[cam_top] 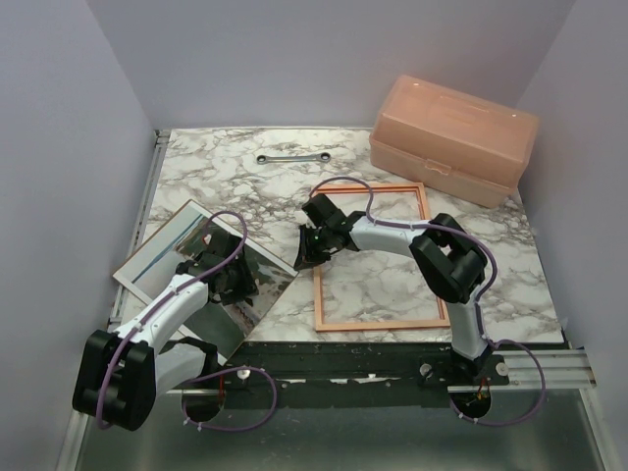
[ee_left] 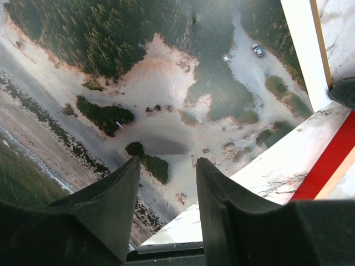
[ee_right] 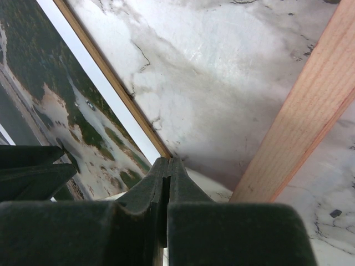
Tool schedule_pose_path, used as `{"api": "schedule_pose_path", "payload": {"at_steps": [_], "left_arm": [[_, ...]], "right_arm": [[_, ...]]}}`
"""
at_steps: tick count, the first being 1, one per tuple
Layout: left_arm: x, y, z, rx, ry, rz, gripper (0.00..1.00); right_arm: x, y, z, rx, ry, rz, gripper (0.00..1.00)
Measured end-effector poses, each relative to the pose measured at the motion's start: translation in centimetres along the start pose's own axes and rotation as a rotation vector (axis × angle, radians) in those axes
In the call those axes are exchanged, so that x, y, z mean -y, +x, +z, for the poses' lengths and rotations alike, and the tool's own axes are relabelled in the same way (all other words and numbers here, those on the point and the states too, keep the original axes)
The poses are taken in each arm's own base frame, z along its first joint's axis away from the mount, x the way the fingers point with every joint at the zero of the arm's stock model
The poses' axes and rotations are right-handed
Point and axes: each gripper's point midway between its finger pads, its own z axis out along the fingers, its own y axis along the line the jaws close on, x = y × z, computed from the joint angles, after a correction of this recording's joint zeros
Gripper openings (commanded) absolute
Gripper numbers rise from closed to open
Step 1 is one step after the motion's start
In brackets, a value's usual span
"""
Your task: Put the photo into the frame
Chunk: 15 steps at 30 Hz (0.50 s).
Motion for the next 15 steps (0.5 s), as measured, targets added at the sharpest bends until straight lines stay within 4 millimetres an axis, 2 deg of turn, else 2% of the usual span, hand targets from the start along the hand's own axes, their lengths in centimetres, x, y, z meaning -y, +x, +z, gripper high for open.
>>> {"api": "schedule_pose_path", "payload": {"at_steps": [8,13,15], "left_arm": [[0.6,-0.1,-0.1,0.004,0.036,0.005,0.61],[1.1,-0.2,-0.2,0.007,0.063,0.007,0.63],[1.2,-0.2,-0.1,0.009,0.068,0.007,0.63]], "right_arm": [[-0.1,0.3,-0.8,0.009,-0.006,0.000,0.01],[0.1,0.7,-1.5,0.010,-0.005,0.003,0.01],[-0.5,1.4,-1.9,-0.012,-0.029,0.011,0.01]]}}
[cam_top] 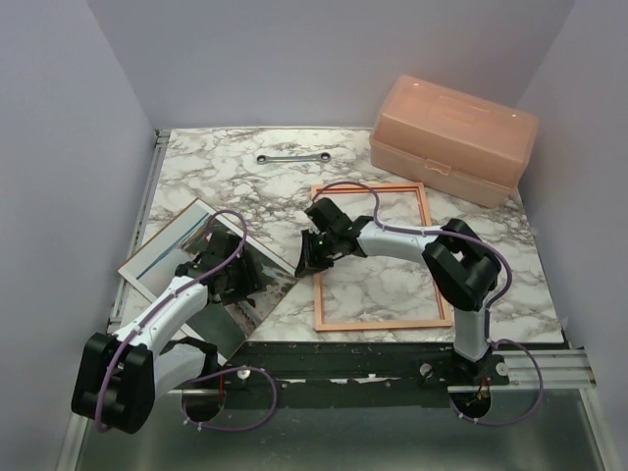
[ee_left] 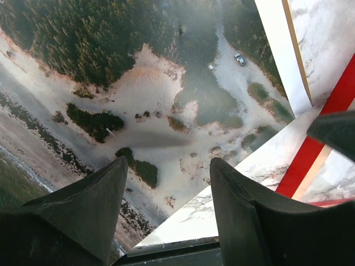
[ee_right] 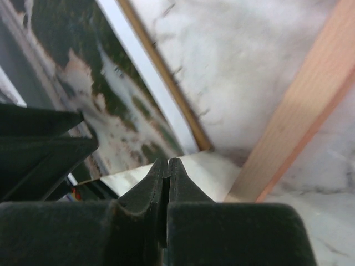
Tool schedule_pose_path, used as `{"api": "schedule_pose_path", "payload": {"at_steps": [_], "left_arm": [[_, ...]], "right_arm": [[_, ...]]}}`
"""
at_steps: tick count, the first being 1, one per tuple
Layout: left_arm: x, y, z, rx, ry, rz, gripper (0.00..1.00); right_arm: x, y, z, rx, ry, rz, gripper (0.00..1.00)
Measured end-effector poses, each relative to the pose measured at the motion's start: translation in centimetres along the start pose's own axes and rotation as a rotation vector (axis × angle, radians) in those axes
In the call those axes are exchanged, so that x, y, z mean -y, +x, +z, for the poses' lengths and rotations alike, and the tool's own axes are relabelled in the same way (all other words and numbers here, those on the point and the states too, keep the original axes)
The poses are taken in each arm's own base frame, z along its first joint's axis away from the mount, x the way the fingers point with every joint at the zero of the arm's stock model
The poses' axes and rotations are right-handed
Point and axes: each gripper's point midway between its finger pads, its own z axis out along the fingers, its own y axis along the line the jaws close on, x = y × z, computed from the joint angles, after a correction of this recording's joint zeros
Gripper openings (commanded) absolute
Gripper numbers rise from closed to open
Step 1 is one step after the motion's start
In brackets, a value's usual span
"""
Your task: Put the photo into the frame
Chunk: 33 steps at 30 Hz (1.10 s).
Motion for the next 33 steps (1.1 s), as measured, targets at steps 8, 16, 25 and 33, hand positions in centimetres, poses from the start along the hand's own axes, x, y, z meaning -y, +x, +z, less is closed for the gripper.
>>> {"api": "schedule_pose_path", "payload": {"at_steps": [8,16,25,33], "left_arm": [[0.3,0.0,0.2,-0.006,0.013,0.001,0.56],[0.4,0.0,0.5,-0.004,0.019,0.003,0.54],[0.6,-0.1,0.6,-0.004,0.026,0.003,0.53],[0.7,-0.2,0.7,-0.004,0.032,0.004,0.53]], "right_arm": [[-1.7,1.9,-1.2,-0.040,-0.052,-0.004,0.15],[-1.5,2.1,-1.2,-0.044,-0.049,0.007,0.50],[-1.1,1.0,-0.3,-0.028,-0.004,-0.003,0.62],[-1.0,0.5,0.0,-0.013,0.014,-0.005,0.61]]}}
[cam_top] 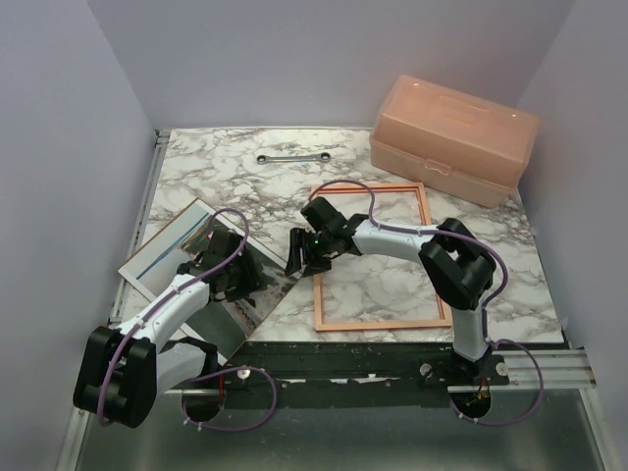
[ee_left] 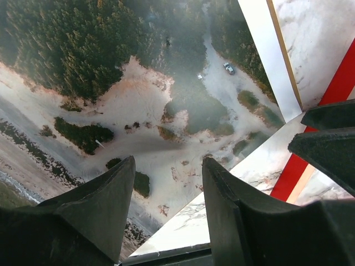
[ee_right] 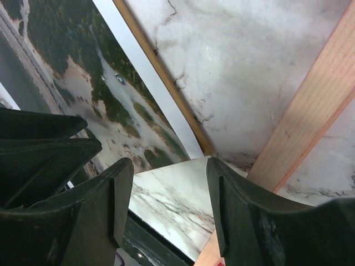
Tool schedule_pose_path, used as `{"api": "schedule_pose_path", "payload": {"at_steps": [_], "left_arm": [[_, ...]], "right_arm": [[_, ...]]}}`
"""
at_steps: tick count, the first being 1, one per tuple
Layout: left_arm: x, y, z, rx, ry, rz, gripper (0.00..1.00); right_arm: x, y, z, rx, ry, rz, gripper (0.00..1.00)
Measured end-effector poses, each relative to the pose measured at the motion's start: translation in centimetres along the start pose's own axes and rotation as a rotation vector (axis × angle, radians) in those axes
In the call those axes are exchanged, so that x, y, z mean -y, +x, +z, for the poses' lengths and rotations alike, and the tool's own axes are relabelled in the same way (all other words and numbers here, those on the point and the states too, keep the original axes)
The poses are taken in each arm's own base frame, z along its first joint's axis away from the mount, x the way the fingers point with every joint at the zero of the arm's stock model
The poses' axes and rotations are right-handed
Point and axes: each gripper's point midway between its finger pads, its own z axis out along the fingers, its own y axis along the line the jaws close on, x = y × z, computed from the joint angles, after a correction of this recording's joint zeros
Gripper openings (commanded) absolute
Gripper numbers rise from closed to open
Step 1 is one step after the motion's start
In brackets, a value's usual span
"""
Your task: Put the photo into the frame
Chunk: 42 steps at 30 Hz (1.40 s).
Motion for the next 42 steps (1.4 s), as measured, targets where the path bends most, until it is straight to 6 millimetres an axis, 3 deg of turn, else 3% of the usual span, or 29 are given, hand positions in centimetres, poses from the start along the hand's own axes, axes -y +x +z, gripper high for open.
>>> {"api": "schedule_pose_path", "payload": {"at_steps": [6,33,42], "left_arm": [[0.1,0.0,0.1,-0.003,0.004,0.000,0.53],[0.2,0.0,0.2,-0.003,0.007,0.005,0.52],[0.3,0.0,0.2,-0.003,0.010,0.008,0.52]], "right_arm": [[-0.1,-0.5,0.5,0.002,0.006,0.001,0.54],[0.1,-0.8,1.3,0.002,0.014,0.007,0.58],[-2.3,-0.6,2.3,-0.020,-0.164,0.028,0.57]]}}
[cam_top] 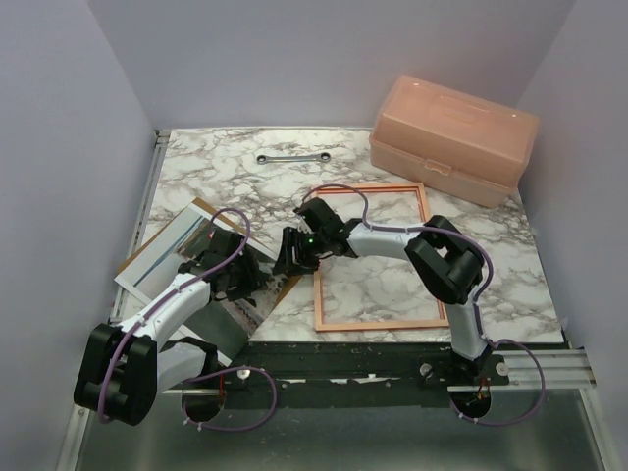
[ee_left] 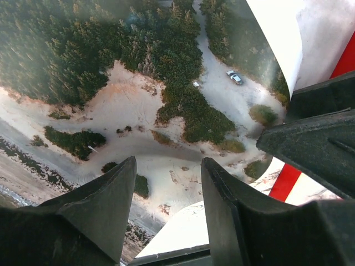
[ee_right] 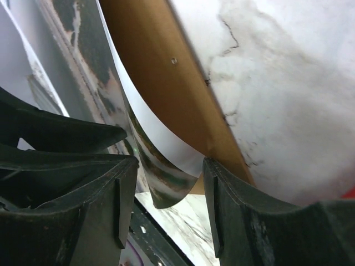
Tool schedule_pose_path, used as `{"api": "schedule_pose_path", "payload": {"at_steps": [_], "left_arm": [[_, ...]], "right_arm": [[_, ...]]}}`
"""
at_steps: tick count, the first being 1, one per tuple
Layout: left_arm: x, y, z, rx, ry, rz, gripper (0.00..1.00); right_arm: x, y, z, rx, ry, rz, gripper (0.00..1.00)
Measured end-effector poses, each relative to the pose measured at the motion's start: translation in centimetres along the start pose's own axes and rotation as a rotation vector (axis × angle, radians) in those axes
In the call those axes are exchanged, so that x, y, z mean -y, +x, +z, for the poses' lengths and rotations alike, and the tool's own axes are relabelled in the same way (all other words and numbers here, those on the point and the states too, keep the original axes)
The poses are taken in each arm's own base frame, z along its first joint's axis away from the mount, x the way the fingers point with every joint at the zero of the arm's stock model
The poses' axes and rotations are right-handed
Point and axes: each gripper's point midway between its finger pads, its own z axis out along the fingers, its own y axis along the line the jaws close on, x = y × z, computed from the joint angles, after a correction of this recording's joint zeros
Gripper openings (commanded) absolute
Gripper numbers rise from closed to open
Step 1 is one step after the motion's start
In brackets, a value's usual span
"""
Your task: Put the photo into the frame
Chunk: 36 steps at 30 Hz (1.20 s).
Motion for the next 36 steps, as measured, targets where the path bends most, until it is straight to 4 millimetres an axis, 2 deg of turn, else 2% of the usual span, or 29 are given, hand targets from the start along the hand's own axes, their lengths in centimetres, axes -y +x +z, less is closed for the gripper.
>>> {"api": "schedule_pose_path", "payload": {"at_steps": [15,18,23,27,30,36], "left_arm": [[0.1,0.0,0.0,-0.001,0.003,0.000,0.52],[0.1,0.0,0.0,-0.002,0.003,0.000,0.52],[0.1,0.0,0.0,-0.001,0.005,0.001,0.52],[0.1,0.0,0.0,0.000,0.006,0.001,0.52],[0.2,0.0,0.0,0.001,0.007,0.001,0.52],[0.2,0.0,0.0,0.001,0.010,0.003,0.52]], "right_arm": [[-2.5,1.9,0.4,-0.019,-0.277,0.146,0.58],[-3.1,2.1,0.0,-0.013,-0.339,0.183,0.60],[-3.1,2.0,-1.0,0.019,-0.407,0.243,0.69],[-3.7,1.7,-2.5,0.053,-0.475,0.279,0.70],[-4.4,1.1,-3.1,0.075,-0.513,0.284,0.67],[-4.5,0.3,-2.9,0.100,-0.504,0.288,0.51]]}}
